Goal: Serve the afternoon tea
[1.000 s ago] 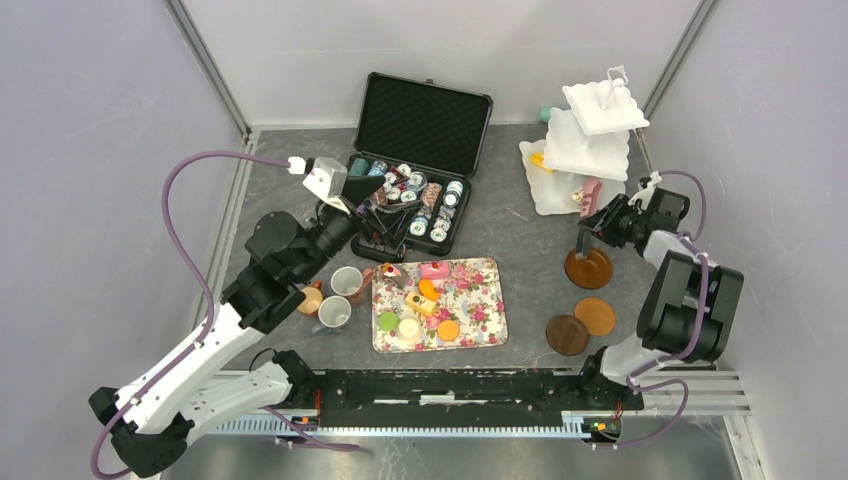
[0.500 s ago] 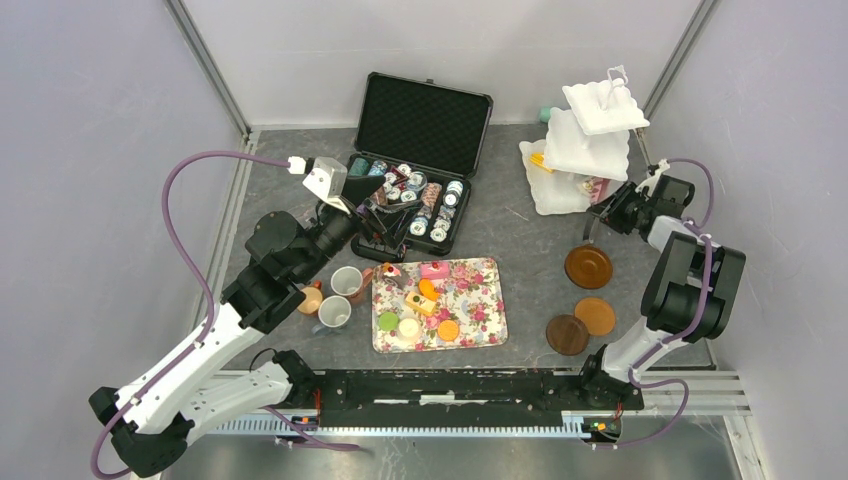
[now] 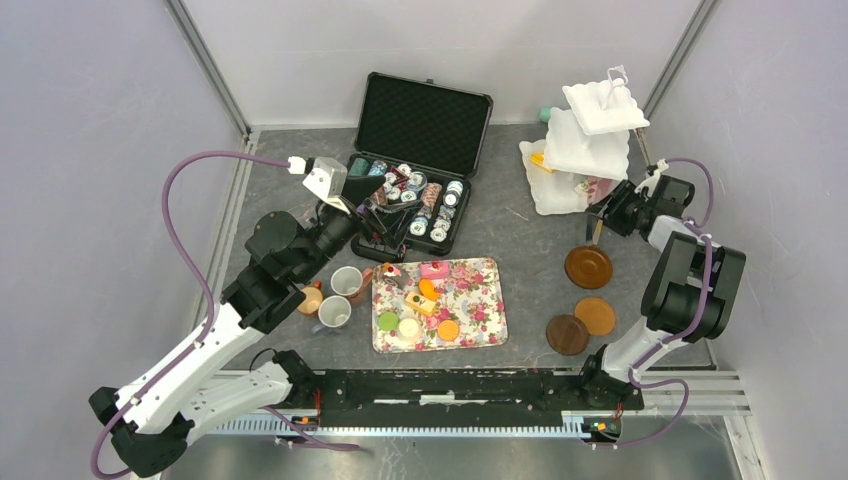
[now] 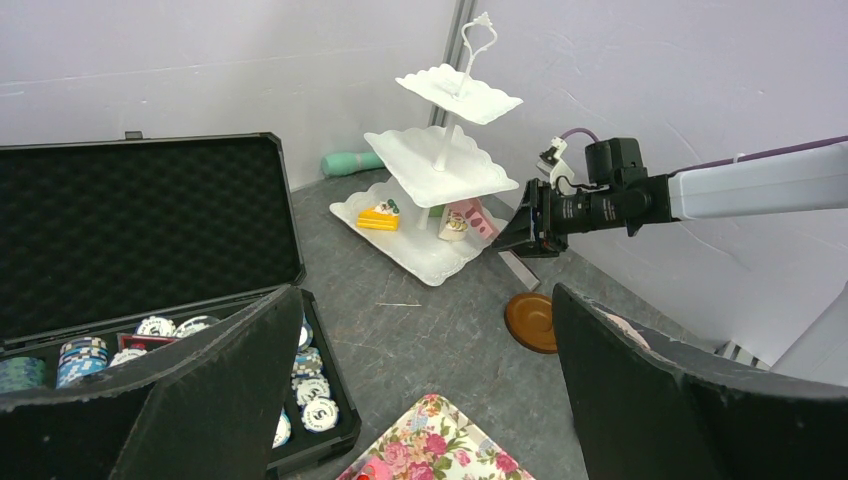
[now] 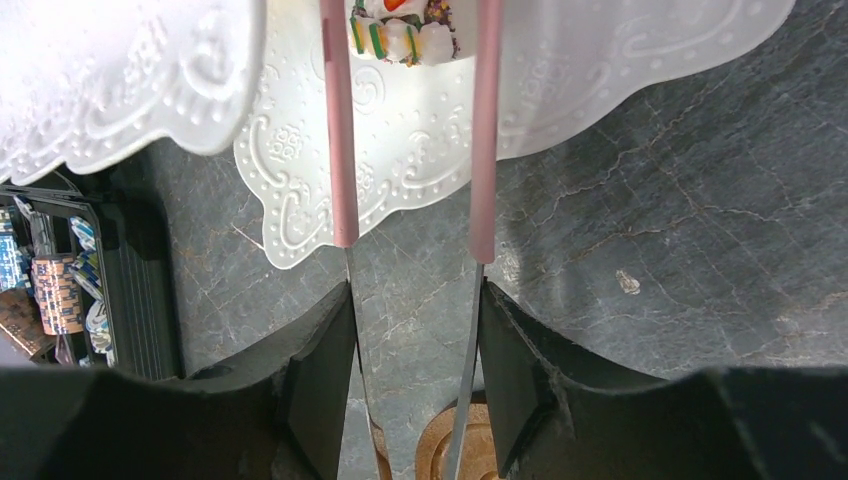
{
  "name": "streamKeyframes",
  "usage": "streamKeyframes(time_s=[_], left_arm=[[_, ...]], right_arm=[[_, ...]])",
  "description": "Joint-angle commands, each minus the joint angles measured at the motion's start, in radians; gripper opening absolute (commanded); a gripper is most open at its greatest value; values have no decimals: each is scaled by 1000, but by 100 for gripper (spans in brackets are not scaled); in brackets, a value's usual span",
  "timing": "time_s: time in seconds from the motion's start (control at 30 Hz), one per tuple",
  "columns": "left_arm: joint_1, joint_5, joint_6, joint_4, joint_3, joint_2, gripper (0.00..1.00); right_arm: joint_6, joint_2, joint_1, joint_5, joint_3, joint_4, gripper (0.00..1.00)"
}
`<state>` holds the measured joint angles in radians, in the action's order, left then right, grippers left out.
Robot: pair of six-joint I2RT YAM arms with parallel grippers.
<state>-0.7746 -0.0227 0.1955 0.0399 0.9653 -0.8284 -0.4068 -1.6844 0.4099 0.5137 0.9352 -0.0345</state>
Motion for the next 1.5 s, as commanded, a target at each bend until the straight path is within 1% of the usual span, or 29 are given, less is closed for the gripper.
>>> streamKeyframes(time_s=[0.0,0.1,0.3,0.53,0.77,0.83,0.97,1.13,1.2,1.3,1.37,1.47], left_arm=[[-4,9,-9,29,16,9,100],[-3,10,-7,29,16,9,100],[-3,13,-4,29,16,18,100],[-5,17,-1,31,17,31,100],[-5,20,2,32,16,34,100],[-5,20,2,32,16,33,100],[-4,18,-1,31,16,32,100],[-5,12,-8,29,16,28,100],[-5,8,-11,26,19,28,100],[-4,4,-17,20,21,26,100],[-3,-1,-23,17,23,25,100],[-3,-6,-28,14,23,19,100]], right_arm=[[30,25,4,-10,39,-5,52],[39,55,4,-22,32,-27,51],[60,149,7,-52,-35,-46,51],[58,140,23,5,-53,-42,51],[105,153,21,-20,-50,-95,50],[102,170,12,-19,-77,-91,50],[124,245,-17,-28,-151,-117,49],[175,402,-27,-38,-238,-198,49],[188,469,-46,-44,-253,-252,49],[208,566,-123,-65,-266,-322,49],[221,605,-211,-66,-271,-367,49],[234,641,-397,-102,-280,-437,49]])
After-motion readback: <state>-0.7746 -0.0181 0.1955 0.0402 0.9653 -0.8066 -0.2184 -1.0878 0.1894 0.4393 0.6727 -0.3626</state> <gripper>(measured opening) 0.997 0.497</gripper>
